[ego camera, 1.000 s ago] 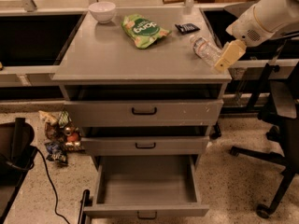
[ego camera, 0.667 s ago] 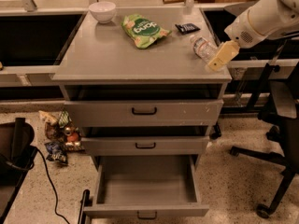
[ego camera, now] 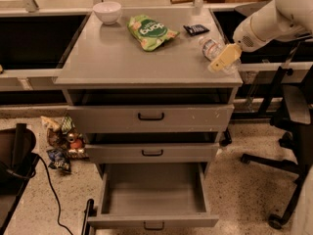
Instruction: Place water bottle into bottom drawer
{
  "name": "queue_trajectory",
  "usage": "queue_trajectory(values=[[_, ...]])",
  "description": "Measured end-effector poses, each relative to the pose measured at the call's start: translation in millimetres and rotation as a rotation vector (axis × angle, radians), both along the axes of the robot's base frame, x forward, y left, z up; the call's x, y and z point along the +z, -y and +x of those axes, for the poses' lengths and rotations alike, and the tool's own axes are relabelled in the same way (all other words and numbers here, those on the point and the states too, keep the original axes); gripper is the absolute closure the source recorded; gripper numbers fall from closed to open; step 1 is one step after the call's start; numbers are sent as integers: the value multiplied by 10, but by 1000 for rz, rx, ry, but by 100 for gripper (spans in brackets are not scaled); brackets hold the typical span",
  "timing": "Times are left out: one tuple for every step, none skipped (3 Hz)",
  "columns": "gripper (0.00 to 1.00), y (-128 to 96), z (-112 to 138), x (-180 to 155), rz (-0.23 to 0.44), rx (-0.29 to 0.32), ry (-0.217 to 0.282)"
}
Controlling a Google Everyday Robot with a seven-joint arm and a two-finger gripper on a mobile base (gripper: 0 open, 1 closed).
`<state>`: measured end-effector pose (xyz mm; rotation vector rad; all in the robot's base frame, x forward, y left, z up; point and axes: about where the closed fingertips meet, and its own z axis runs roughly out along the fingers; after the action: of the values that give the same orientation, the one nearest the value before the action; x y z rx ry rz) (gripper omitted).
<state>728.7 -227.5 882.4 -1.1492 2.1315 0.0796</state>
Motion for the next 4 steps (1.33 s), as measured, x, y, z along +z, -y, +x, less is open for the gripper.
queue_trajectory(values=[[0,33,154,-94,11,-41,-3],[19,50,263,-190,25,-66,-17],[42,33,318,-272,35,-68,-36],[66,-8,330,-315,45,-49,-50]])
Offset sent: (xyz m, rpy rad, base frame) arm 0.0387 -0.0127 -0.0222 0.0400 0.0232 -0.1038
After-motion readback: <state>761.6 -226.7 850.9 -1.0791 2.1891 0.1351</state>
